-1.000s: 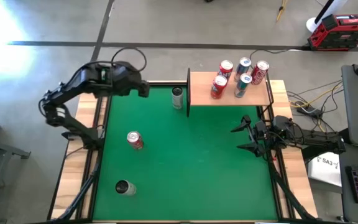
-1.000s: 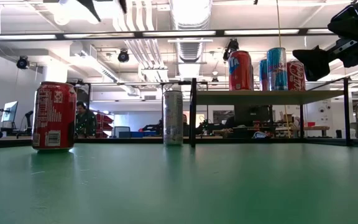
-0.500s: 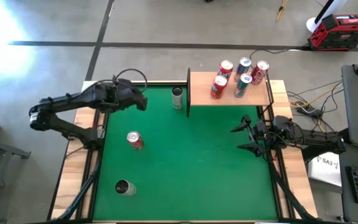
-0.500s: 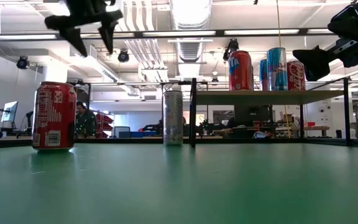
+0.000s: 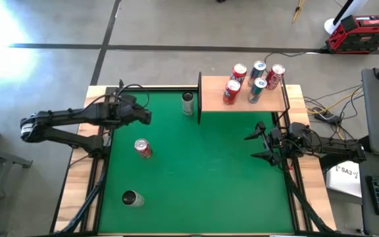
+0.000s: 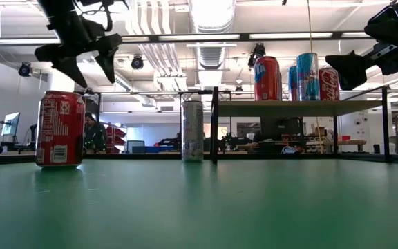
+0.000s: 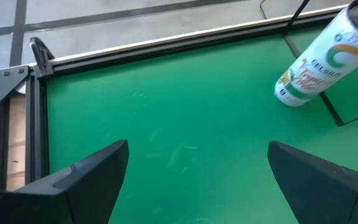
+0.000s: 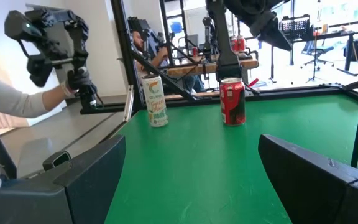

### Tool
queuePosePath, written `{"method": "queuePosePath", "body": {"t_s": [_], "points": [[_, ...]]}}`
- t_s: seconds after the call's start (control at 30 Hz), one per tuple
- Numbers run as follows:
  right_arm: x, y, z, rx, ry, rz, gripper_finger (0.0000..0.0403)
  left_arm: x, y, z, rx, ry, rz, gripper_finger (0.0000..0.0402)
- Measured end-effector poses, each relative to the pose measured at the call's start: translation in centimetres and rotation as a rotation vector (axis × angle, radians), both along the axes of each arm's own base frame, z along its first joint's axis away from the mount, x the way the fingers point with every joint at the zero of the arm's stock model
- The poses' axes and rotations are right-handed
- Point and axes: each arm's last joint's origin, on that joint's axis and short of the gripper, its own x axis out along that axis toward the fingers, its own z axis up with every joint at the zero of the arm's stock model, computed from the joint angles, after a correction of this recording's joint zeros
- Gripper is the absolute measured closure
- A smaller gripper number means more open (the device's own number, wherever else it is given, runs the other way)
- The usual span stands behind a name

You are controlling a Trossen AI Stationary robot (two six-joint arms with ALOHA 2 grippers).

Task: Place canned beverage on shelf
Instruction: Put the top white-yellow soda can on the shelf

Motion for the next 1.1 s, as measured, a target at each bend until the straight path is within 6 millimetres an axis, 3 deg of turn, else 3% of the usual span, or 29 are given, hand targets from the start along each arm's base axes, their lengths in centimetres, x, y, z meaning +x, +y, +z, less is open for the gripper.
{"method": "queuePosePath", "body": {"t_s": [0.3, 0.6, 0.73, 0.93, 1.1], "points": [[0.0, 0.0, 0.0, 0.0, 0.0, 0.0, 0.0044, -0.7, -0.3, -0.9, -0.02, -0.037, -0.043, 0.0033], [0.0, 0.0, 0.0, 0.0, 0.0, 0.0, 0.0044, 0.7, -0.9, -0.7, -0.124, -0.158, -0.368, 0.0033], [0.0, 0.0, 0.0, 0.0, 0.0, 0.0, 0.0044, 1.7, -1.0, -1.0, -0.078, -0.242, -0.435, 0.0033], [0.0, 0.0, 0.0, 0.0, 0.0, 0.0, 0.0044, 2.4, -0.9, -3.5, 0.026, -0.363, -0.49, 0.0033], [0.0, 0.0, 0.0, 0.0, 0.0, 0.0, 0.0044, 1.2, -1.1, -5.7, 0.159, -0.508, -0.541, 0.0033]]}}
